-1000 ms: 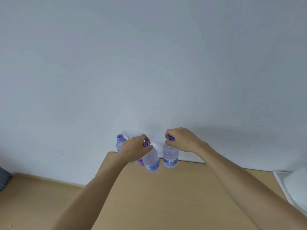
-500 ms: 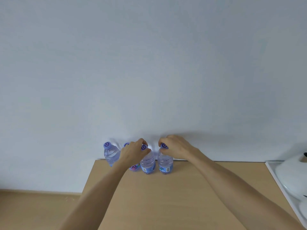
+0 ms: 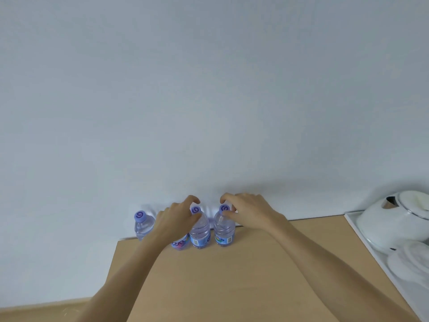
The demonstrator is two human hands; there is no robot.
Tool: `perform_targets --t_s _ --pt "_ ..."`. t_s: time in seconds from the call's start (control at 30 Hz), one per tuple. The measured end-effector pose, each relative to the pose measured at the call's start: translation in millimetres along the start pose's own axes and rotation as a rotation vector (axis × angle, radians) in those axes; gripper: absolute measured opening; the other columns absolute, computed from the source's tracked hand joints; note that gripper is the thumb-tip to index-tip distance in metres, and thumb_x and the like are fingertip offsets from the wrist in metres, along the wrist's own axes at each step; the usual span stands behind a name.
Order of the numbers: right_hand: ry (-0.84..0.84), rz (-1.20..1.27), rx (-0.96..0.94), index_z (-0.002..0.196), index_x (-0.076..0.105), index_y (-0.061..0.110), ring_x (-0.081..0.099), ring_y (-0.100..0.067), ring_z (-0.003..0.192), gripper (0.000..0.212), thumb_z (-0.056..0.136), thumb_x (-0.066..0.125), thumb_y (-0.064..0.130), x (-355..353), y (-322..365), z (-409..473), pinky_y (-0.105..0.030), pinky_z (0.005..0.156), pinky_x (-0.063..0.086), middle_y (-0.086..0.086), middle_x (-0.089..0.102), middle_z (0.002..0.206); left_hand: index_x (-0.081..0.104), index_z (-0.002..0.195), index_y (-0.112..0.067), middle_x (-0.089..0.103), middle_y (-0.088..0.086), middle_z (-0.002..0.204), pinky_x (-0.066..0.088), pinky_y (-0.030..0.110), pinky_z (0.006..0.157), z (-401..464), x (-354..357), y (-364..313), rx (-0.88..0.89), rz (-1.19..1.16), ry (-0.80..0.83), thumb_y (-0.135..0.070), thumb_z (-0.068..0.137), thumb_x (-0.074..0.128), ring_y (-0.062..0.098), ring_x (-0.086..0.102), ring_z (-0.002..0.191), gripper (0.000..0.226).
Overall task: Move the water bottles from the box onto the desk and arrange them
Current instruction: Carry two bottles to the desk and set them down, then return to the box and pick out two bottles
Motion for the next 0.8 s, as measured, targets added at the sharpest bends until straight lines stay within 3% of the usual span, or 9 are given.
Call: perform_targets --t_s 0.17,0.3,0.47,0.6,0.8 --pt "-0.291 -0.015 0.110 0.112 0.054 0.038 0.047 -0.006 0.069 0.024 0.096 0.045 0.053 -32 3 -53 -0.029 0.067 0.038 0.016 0.064 0.093 0.049 0.105 -0.048 0.064 -0.027 0.076 0.047 0.030 0.068 -20 -27 -31 0.140 -0.210 -0.092 -0.049 0.093 0.050 0.002 0.061 0.073 0.012" --pt "-0.508 0.055 0.249 0.107 0.055 0.040 0.053 -0.003 0.067 0.018 0.094 0.048 0.052 -60 6 -116 -0.027 0.064 0.045 0.020 0.061 0.090 0.053 0.100 -0.046 0.060 -0.034 0.082 0.047 0.028 0.064 -32 -41 -71 0.342 -0.238 -0.063 -0.049 0.092 0.050 -0.001 0.060 0.066 0.008" --pt "-0.732 0.046 0.411 0.106 0.056 0.041 0.058 -0.001 0.072 0.016 0.094 0.050 0.050 -97 9 -214 -0.027 0.062 0.050 0.022 0.060 0.089 0.060 0.097 -0.043 0.064 -0.024 0.078 0.051 0.031 0.060 -49 -49 -151 0.635 -0.417 -0.011 -0.044 0.090 0.056 0.007 0.061 0.064 0.008" --pt "-0.873 -0.013 0.552 0.105 0.061 0.037 0.059 -0.004 0.071 0.016 0.093 0.054 0.047 -118 10 -300 -0.031 0.062 0.051 0.020 0.062 0.086 0.061 0.099 -0.043 0.065 -0.020 0.078 0.046 0.021 0.055 -72 -50 -230 0.877 -0.531 0.036 -0.041 0.090 0.058 0.009 0.062 0.061 0.009" --pt "-0.938 -0.149 0.818 0.108 0.058 0.041 0.058 -0.003 0.076 0.019 0.094 0.050 0.051 -126 1 -447 -0.029 0.063 0.052 0.022 0.062 0.089 0.061 0.098 -0.044 0.065 -0.016 0.079 0.047 0.019 0.056 -128 -24 -353 1.123 -0.608 0.167 -0.042 0.090 0.057 0.010 0.062 0.064 0.009"
Point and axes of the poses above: each hand's wrist, its own z-axis towards the middle knuckle, its own x-axis out of the palm, y = z × x, the point moved 3 cm from there along z, towards the middle knuckle
